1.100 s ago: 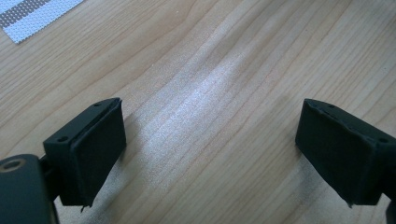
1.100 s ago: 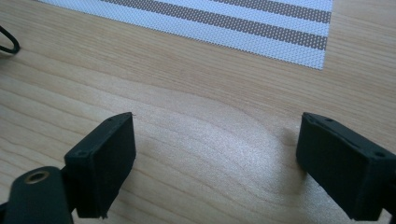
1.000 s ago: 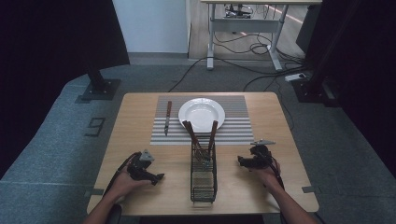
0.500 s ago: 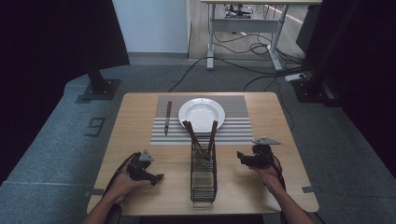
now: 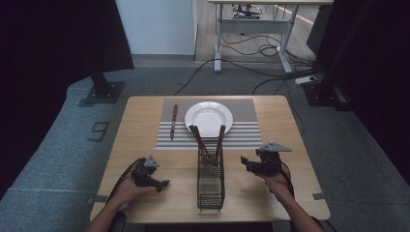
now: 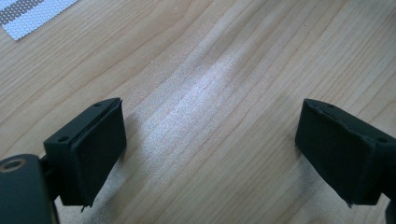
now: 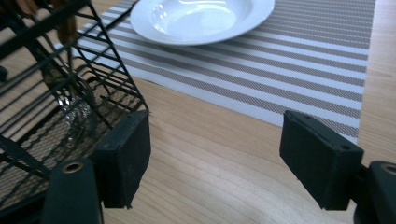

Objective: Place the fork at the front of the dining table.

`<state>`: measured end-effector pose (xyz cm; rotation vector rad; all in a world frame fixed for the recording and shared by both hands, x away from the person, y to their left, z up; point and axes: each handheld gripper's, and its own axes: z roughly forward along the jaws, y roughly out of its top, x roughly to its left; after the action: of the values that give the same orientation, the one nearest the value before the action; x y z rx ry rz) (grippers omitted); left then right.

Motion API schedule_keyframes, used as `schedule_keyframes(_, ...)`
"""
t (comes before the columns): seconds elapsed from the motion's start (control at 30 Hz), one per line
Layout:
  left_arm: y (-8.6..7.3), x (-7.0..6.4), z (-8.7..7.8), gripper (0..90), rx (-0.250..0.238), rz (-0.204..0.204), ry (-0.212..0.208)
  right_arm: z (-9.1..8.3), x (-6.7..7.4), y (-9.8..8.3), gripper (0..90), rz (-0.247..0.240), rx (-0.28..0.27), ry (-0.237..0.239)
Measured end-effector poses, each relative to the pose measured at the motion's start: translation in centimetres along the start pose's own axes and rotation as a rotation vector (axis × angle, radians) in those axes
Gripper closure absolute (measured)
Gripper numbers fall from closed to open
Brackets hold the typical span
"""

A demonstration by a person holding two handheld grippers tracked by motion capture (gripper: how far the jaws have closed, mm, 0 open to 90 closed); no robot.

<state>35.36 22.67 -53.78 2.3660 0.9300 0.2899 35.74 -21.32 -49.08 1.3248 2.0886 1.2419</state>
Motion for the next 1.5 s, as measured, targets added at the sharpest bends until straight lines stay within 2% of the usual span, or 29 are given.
schedule_keyframes(0.27, 0.0, 0.0, 0.0, 8.6, 0.0, 0.0, 0.0, -0.5, 0.8, 0.6, 30.2, -0.006, -0.041, 0.037)
schedule_keyframes(0.53, 0.0, 0.0, 0.0, 8.5, -0.002, 0.0, -0.001, -0.9, 2.0, 1.2, 31.3, -0.024, -0.065, 0.079)
schedule_keyframes(0.9, 0.0, 0.0, 0.0, 8.6, 0.0, -0.001, 0.0, -0.8, 3.6, 3.2, 34.3, -0.044, -0.101, 0.127)
schedule_keyframes(1.17, 0.0, 0.0, 0.0, 8.6, 0.0, -0.001, 0.0, -0.1, 4.5, 4.3, 41.9, -0.069, -0.101, 0.159)
schedule_keyframes(1.33, 0.0, 0.0, 0.0, 8.6, -0.001, -0.001, 0.0, 0.5, 4.8, 5.2, 45.7, -0.069, -0.108, 0.182)
schedule_keyframes(1.4, 0.0, 0.0, 0.0, 8.6, -0.001, -0.001, 0.001, 0.8, 5.0, 5.7, 47.3, -0.073, -0.113, 0.17)
schedule_keyframes(1.5, -0.1, 0.0, 0.0, 8.6, -0.001, -0.001, 0.001, 1.2, 4.7, 6.4, 47.4, -0.064, -0.113, 0.178)
